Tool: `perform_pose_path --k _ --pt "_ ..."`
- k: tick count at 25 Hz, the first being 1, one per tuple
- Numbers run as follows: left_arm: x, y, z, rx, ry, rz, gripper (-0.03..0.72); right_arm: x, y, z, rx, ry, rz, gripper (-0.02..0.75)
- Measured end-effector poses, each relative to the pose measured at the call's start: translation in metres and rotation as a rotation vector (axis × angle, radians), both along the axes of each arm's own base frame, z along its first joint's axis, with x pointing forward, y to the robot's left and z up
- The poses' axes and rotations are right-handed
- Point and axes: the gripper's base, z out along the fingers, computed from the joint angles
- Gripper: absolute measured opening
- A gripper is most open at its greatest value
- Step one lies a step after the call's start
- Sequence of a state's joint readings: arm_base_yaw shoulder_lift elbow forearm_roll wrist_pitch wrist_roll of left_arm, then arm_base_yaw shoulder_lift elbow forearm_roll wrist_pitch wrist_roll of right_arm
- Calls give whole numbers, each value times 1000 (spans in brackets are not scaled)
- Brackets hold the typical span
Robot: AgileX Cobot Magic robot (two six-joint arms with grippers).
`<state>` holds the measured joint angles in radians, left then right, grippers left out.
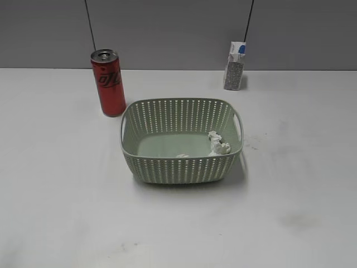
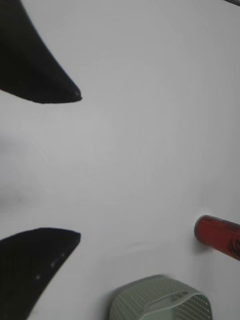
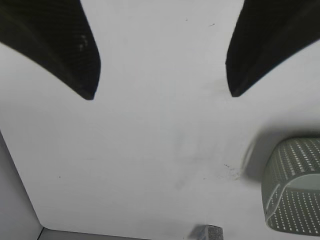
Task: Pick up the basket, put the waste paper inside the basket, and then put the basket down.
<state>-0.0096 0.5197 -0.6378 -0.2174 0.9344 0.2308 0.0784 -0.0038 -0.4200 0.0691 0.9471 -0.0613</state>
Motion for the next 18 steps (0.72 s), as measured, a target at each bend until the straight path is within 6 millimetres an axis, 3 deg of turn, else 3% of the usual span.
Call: perform_pose_path --k 8,18 --pt "-40 0 -19 -3 -117 -4 591 0 0 0 0 -1 0 592" --pt "-61 -1 -18 -24 -189 -7 591 0 0 0 0 -2 0 592"
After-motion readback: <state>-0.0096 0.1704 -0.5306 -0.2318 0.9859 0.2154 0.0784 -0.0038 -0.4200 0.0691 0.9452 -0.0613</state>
